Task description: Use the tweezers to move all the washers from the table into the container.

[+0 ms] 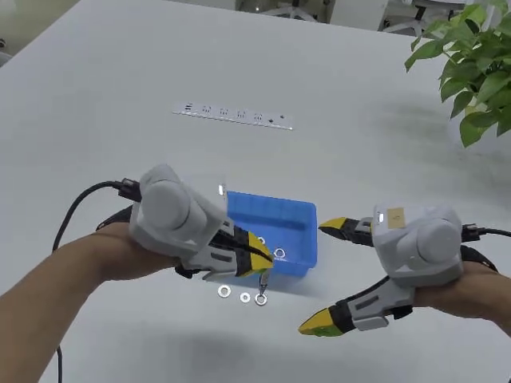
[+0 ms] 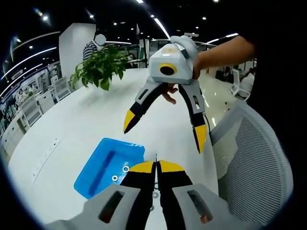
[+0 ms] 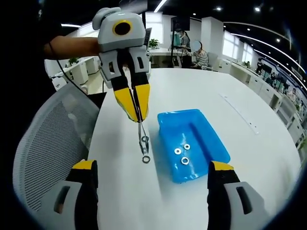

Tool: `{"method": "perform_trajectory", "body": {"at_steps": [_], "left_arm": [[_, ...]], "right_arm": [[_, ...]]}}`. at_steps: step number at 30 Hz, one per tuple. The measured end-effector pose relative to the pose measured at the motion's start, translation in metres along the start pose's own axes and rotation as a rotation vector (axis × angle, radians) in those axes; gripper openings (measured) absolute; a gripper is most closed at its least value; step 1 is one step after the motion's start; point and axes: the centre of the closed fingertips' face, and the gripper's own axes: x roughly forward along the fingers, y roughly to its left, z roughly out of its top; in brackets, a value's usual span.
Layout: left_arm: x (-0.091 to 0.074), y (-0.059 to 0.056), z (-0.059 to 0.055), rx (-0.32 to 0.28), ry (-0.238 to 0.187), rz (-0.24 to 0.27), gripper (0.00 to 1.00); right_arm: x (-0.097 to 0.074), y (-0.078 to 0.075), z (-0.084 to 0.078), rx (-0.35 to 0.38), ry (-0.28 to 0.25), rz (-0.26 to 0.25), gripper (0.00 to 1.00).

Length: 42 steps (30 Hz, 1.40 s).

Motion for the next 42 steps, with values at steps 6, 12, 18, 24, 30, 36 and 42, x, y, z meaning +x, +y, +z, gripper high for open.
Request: {"method": "perform_trajectory", "body": {"at_steps": [6,12,18,24,30,36,42], "left_arm": [[0.004,-0.002,-0.004,0.001,0.005,-0.011,0.05],[0.007,-0.004,-0.007,-0.002,0.005,-0.022,0.05],[0.009,-0.006,-0.011,-0.007,0.009,-0.033,0.05],[0.01,-0.006,-0.013,-0.007,0.004,-0.033,0.05],[0.011,-0.006,-0.014,-0.004,0.001,-0.034,0.05],[0.013,-0.007,-0.015,-0.006,0.0,-0.038,0.05],[0.013,-0.007,-0.015,-0.004,0.0,-0.042,0.05]], "right_arm": [[0.003,0.006,-0.001,-0.003,0.002,0.019,0.92],[0.007,0.012,-0.003,0.001,0.015,0.035,0.92],[0.012,0.017,-0.005,0.0,0.025,0.056,0.89],[0.017,0.024,-0.008,-0.009,0.043,0.084,0.83],[0.023,0.029,-0.009,-0.028,0.058,0.106,0.77],[0.03,0.032,-0.01,-0.056,0.071,0.123,0.66],[0.037,0.03,-0.011,-0.095,0.09,0.132,0.51]]}}
